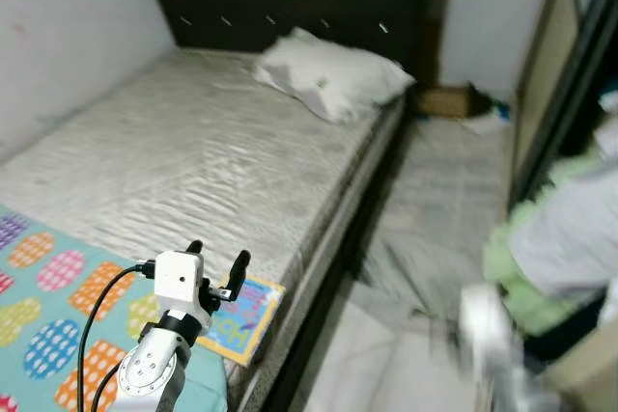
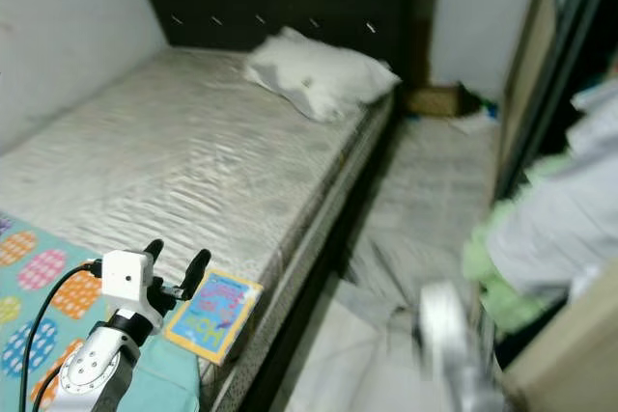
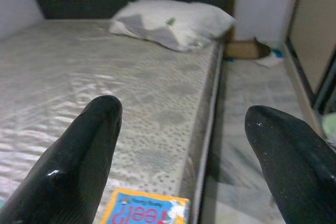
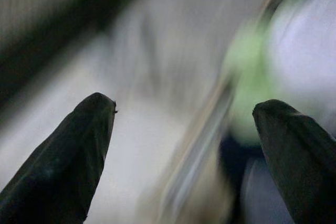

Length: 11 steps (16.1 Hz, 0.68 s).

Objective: Clean up the room

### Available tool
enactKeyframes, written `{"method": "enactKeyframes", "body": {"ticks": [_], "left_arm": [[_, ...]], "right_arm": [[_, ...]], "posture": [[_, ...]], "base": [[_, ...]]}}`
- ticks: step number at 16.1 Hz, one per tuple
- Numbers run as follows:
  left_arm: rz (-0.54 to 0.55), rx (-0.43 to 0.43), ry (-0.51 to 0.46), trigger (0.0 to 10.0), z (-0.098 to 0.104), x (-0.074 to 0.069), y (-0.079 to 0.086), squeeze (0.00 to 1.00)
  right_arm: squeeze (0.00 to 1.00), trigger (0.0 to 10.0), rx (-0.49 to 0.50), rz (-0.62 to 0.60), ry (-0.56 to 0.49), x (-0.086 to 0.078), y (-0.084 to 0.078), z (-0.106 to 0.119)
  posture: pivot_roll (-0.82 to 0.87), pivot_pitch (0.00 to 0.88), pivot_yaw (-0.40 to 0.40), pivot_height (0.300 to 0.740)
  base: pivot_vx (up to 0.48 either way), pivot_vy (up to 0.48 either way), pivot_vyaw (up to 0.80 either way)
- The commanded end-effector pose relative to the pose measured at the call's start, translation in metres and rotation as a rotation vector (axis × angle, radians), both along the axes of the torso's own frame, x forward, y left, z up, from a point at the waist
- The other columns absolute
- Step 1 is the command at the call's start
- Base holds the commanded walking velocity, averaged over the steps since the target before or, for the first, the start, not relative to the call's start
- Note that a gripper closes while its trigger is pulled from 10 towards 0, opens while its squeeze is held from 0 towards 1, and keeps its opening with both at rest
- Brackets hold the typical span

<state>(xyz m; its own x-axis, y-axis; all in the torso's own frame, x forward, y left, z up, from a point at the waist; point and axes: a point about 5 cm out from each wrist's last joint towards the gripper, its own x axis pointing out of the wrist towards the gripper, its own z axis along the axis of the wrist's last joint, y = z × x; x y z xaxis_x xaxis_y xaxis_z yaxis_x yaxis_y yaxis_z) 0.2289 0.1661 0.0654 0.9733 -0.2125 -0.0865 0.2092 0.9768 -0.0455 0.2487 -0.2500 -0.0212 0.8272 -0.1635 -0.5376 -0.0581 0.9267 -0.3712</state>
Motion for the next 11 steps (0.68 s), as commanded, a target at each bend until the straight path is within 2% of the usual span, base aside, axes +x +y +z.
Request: {"method": "enactKeyframes", "body": {"ticks": [1,4,8,11], "left_arm": [[0.016,0.024,0.021,10.0,-0.003,-0.002,0.009,0.00],[0.011,0.028,0.023,10.0,-0.003,-0.003,0.008,0.00],[0.019,0.029,0.022,10.0,-0.003,-0.006,0.008,0.00],[0.020,0.024,0.015,10.0,-0.001,-0.006,0.007,0.00]], "right_arm": [[0.00,10.0,0.042,-0.017,0.130,-0.030,0.006,-0.026],[0.00,10.0,0.041,0.010,0.105,-0.010,0.015,-0.017],[0.00,10.0,0.033,-0.005,0.093,-0.013,0.011,-0.017],[0.00,10.0,0.048,-0.062,-0.056,0.007,0.002,0.004]], "posture": [[-0.17,0.000,0.114,0.740],[-0.15,0.000,0.116,0.740],[-0.15,0.000,0.109,0.740],[-0.16,0.000,0.116,0.740]], "base": [[0.000,0.000,0.00],[0.000,0.000,0.00],[0.000,0.000,0.00],[0.000,0.000,0.00]]}}
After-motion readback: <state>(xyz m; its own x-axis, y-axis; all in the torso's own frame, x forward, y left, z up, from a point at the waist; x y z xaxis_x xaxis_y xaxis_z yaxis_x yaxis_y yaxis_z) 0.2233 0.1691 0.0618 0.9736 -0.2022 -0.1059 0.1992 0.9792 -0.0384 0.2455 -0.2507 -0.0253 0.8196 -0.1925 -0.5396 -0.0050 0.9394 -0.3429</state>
